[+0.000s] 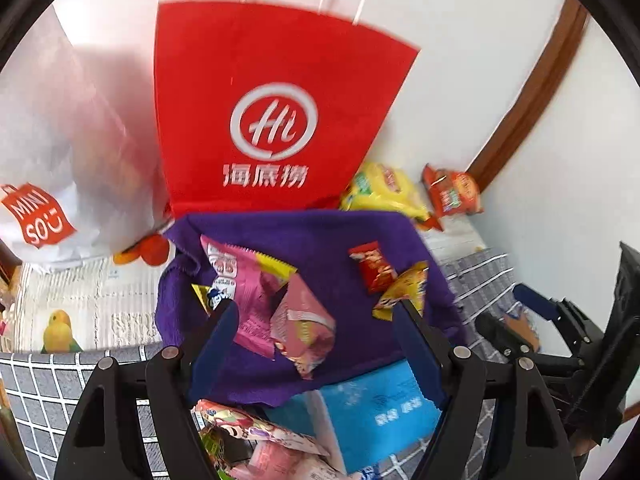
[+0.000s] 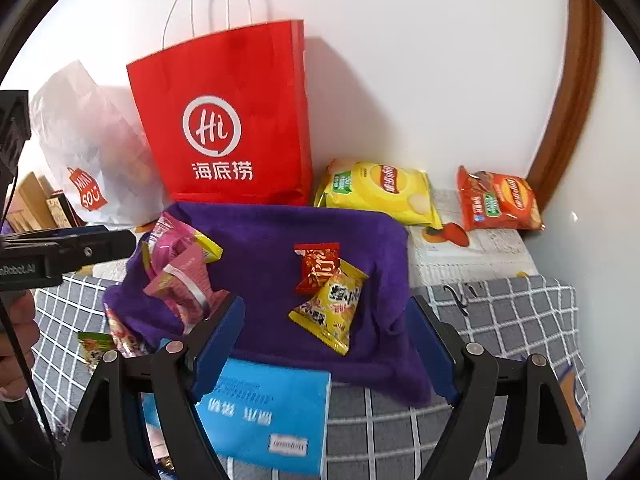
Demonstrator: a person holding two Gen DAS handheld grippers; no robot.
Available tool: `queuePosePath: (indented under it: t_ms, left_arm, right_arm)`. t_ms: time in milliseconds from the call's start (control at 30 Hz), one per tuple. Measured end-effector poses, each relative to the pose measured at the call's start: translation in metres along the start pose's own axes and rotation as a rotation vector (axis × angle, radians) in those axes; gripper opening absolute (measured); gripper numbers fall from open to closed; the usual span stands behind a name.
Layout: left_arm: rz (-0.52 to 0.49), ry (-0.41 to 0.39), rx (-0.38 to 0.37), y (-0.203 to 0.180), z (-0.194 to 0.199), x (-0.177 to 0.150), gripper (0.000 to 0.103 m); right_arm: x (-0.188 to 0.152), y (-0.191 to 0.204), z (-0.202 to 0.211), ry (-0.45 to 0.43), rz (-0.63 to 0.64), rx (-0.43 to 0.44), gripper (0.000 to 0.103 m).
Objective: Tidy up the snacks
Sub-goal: 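Withdraw both open tools from the towel back toward the snack pile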
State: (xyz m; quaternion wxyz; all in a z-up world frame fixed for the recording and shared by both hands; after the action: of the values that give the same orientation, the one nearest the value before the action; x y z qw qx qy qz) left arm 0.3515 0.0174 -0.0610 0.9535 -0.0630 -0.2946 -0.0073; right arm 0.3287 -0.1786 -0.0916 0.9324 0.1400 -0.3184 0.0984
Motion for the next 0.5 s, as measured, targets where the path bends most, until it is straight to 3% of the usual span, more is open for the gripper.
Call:
queuePosePath:
  t_ms: [167, 500]
  left_arm:
    - [-0.016, -0.068, -0.003, -0.004, 0.029, 0.0, 0.078]
    - [-0.071, -0.129, 0.013, -0.019, 0.06, -0.006, 0.077]
  right_arm:
    - [0.0, 0.004, 0.025, -0.015, -0.026, -0.051, 0.082]
    - [-0.015, 0.005, 0.064, -0.09, -0.047, -0.049, 0.083]
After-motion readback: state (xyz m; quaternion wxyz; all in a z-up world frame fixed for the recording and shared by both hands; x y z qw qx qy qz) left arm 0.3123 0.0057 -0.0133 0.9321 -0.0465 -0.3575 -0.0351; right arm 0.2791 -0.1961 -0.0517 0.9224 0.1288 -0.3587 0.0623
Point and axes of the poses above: each gripper's, at about its wrist camera, not at the fingertips, and z roughly against the way its jaws point, y to its left, x to its top, the point moved 4 cm from there along -z, roughly the way its jaws point, and after that the axes turned 11 degrees about x, right-handed, at the moved point
